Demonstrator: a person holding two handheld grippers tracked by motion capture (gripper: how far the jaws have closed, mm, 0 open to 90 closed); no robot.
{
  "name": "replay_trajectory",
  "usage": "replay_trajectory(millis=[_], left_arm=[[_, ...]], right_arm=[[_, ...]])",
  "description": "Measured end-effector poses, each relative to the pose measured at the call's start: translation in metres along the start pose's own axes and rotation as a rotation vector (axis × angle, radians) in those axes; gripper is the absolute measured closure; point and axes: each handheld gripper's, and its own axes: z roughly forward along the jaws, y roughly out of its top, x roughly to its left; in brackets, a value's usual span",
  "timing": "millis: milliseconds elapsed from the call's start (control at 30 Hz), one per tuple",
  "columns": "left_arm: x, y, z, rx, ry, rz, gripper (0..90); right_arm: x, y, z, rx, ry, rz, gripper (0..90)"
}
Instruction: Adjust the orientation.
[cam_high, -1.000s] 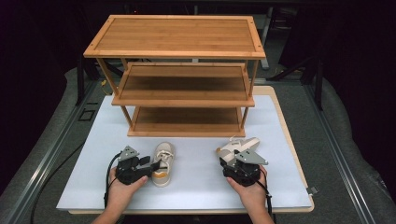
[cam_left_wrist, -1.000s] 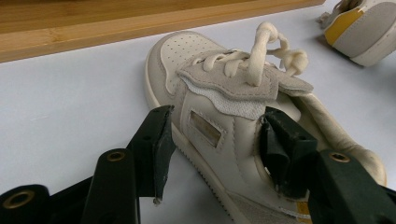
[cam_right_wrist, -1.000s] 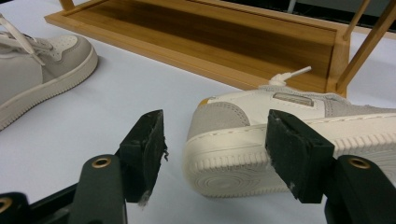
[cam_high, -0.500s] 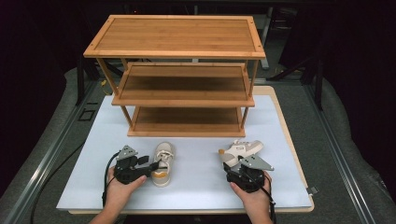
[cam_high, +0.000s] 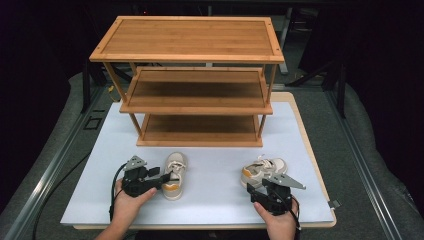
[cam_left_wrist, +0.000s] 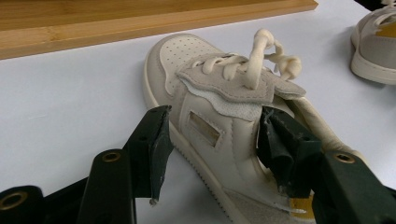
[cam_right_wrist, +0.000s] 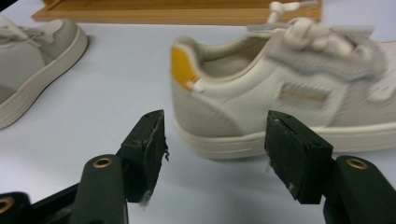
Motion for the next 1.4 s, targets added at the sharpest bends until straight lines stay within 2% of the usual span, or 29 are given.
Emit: replay_trajectory(millis=[100,267,367,467,567,633,767,967,1033,1133,1167,1233,1300,1333,1400], left_arm=[[-0.002,0.000,0.002,0.008,-0.002,0.015,44.0],[-0.002,0.000,0.002,0.006,-0.001,0.016,44.2],[-0.002,-0.001,0.002,0.006,-0.002,0.017,44.2],[-0.002,-0.001,0.002,0.006,-0.003,0.016,44.2],[-0.002,-0.001,0.003,0.007,0.000,0.016,44.1],[-0.002,-0.001,0.003,0.007,0.002,0.018,44.1],[-0.002,-0.001,0.003,0.006,0.004,0.016,44.0],[-0.001,-0.001,0.003,0.009,0.002,0.016,44.0],[-0.001,-0.001,0.003,0.010,0.003,0.015,44.0],[-0.001,-0.001,0.003,0.008,0.005,0.016,44.0],[-0.001,-0.001,0.003,0.007,0.004,0.015,44.1],[-0.001,-0.001,0.003,0.010,0.003,0.015,44.1],[-0.001,-0.001,0.004,0.011,0.002,0.013,44.6],[-0.001,-0.001,0.004,0.011,0.000,0.011,44.8],[-0.001,-0.001,0.004,0.012,-0.010,0.007,46.9]], right_arm=[[-0.004,-0.002,0.000,0.017,0.000,0.041,39.1],[-0.002,-0.002,-0.002,0.013,-0.033,0.047,39.9],[-0.001,0.000,-0.008,-0.035,-0.079,0.042,39.0],[-0.001,0.003,-0.012,-0.099,-0.106,0.035,36.0],[-0.003,0.007,-0.006,-0.120,-0.174,0.047,33.4],[-0.006,0.008,0.000,-0.108,-0.157,0.048,32.7],[-0.008,0.008,0.003,-0.110,-0.182,0.037,33.7],[-0.018,0.006,-0.009,-0.105,-0.193,0.056,39.5],[-0.022,0.005,-0.013,-0.099,-0.186,0.070,41.4],[-0.026,0.004,-0.017,-0.090,-0.204,0.096,42.3],[-0.028,0.004,-0.016,-0.087,-0.179,0.109,42.2],[-0.028,0.002,-0.011,-0.075,-0.176,0.123,43.2],[-0.029,0.000,-0.006,-0.046,-0.135,0.159,43.3],[-0.031,0.000,-0.004,-0.056,-0.109,0.187,42.8],[-0.031,0.000,-0.003,-0.054,-0.114,0.191,44.2]])
